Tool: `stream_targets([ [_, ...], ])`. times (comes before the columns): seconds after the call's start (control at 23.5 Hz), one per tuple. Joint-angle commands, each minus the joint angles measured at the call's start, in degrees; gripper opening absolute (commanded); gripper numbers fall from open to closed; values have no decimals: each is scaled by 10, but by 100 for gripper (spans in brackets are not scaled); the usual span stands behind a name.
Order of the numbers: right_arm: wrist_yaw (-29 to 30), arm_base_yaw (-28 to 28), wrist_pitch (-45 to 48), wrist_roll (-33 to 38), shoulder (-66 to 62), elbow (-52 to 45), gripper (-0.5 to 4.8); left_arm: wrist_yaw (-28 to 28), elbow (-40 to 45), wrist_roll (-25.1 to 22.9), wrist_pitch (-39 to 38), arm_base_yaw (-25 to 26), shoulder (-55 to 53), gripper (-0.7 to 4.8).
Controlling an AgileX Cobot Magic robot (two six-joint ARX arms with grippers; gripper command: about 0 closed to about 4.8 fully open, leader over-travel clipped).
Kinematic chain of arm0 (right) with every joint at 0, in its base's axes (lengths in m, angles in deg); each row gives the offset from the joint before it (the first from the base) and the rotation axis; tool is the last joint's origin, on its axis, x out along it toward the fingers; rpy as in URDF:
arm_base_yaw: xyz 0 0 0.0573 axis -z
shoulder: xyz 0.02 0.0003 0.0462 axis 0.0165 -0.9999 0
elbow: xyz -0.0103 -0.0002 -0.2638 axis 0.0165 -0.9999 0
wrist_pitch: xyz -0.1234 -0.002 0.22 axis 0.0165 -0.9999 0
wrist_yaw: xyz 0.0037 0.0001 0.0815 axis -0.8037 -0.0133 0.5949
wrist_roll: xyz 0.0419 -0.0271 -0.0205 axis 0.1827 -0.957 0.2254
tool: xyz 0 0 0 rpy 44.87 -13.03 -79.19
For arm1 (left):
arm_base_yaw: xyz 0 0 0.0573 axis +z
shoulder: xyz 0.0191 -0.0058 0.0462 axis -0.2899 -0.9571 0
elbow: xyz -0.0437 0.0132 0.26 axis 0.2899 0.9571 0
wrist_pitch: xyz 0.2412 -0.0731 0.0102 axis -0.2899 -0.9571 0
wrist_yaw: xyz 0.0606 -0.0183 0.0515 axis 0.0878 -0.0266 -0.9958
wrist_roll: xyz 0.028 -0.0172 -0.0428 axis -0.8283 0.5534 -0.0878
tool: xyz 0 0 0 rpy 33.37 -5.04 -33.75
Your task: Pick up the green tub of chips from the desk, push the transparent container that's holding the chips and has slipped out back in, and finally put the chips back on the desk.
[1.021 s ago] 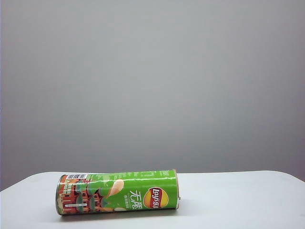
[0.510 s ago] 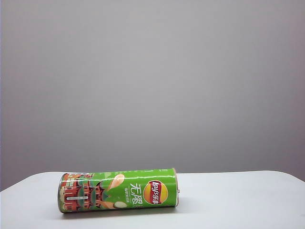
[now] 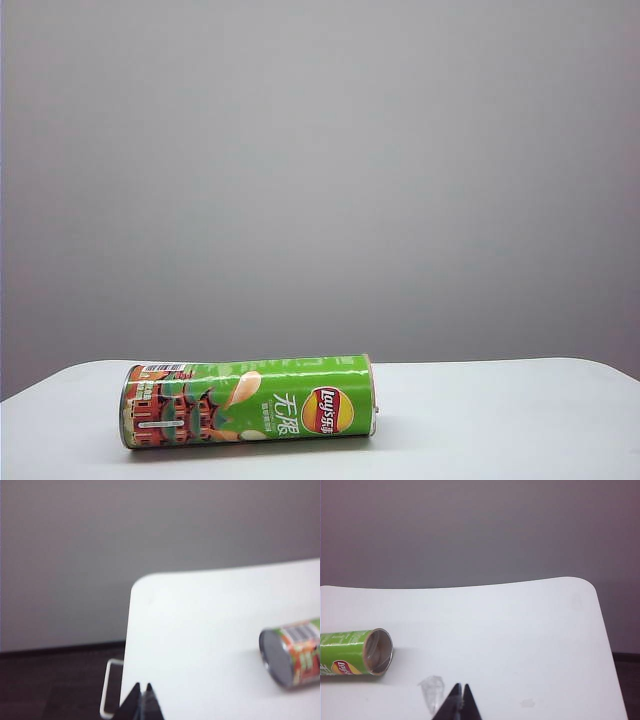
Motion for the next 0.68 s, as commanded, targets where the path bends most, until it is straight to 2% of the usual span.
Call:
stream_targets([
  [0.04,-2,-1,7,-2,0,-4,-5,-1,-2,1,-20,0,0,-5],
  [0.17,1,-1,8,-1,0,-4,-5,16,-2,5,-21,0,0,1],
  [0.3,1,-2,8,-1,0,-4,0,64,-2,4,-29,0,0,27],
  [0.55,1,-2,8,-1,0,-4,0,45,-2,10,-24,0,0,26],
  [0.68,1,-2,9,-1,0,-4,0,61,-2,50,-25,-1,0,26],
])
